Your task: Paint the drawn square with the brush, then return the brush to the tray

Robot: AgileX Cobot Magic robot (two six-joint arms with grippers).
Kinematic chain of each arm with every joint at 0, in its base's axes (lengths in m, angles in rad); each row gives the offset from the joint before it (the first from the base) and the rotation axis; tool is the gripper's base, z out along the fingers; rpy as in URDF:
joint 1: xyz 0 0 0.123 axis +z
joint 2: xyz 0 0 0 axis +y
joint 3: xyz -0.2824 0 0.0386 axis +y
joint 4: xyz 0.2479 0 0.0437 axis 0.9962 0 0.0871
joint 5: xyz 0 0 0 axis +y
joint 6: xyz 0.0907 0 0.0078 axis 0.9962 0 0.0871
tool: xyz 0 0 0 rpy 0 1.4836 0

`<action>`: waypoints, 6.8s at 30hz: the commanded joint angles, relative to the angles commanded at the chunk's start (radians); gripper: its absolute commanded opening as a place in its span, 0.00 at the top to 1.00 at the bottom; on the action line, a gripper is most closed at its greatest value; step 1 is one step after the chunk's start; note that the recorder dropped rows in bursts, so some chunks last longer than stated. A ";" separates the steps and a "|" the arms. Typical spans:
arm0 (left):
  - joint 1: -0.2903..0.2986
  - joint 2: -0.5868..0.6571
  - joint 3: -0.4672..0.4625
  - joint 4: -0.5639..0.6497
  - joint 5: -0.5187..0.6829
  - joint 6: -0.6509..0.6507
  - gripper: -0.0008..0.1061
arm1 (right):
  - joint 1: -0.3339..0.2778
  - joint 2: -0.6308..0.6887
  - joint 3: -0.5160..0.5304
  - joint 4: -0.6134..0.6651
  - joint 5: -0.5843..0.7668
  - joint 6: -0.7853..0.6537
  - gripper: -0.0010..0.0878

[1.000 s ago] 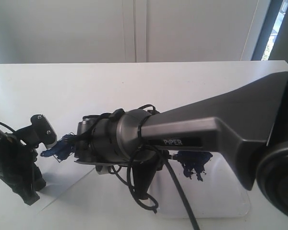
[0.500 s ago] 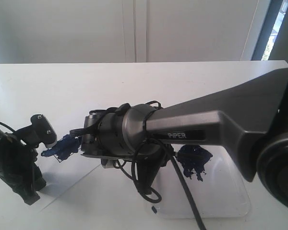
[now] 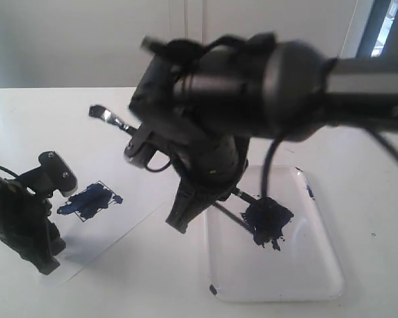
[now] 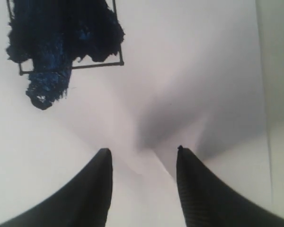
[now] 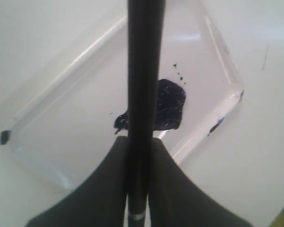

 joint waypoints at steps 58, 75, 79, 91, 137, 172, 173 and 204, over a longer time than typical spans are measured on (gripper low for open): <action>0.188 0.153 -0.339 0.067 0.001 -0.280 0.54 | -0.122 0.274 -0.107 0.305 0.000 -0.267 0.99; 0.235 0.196 -0.339 0.021 0.050 -0.311 0.54 | 0.130 0.333 -0.065 -0.686 0.000 -0.123 0.99; 0.235 0.215 -0.339 0.010 0.034 -0.311 0.54 | 0.130 0.366 -0.034 -0.888 0.000 -0.134 0.99; 0.217 0.238 -0.356 -0.037 -0.026 -0.311 0.54 | 0.130 0.446 -0.034 -1.004 0.000 -0.139 0.99; 0.135 0.334 -0.392 -0.045 0.061 -0.202 0.54 | 0.100 0.506 -0.038 -1.176 0.000 -0.048 0.99; 0.135 0.340 -0.392 -0.058 0.049 -0.202 0.54 | 0.100 0.545 -0.038 -1.170 0.000 -0.052 0.99; 0.135 0.340 -0.392 -0.058 0.049 -0.202 0.54 | 0.100 0.545 -0.038 -1.166 0.000 -0.052 0.99; 0.135 0.346 -0.398 -0.061 0.060 -0.202 0.61 | 0.100 0.431 -0.024 -1.016 0.000 -0.127 0.99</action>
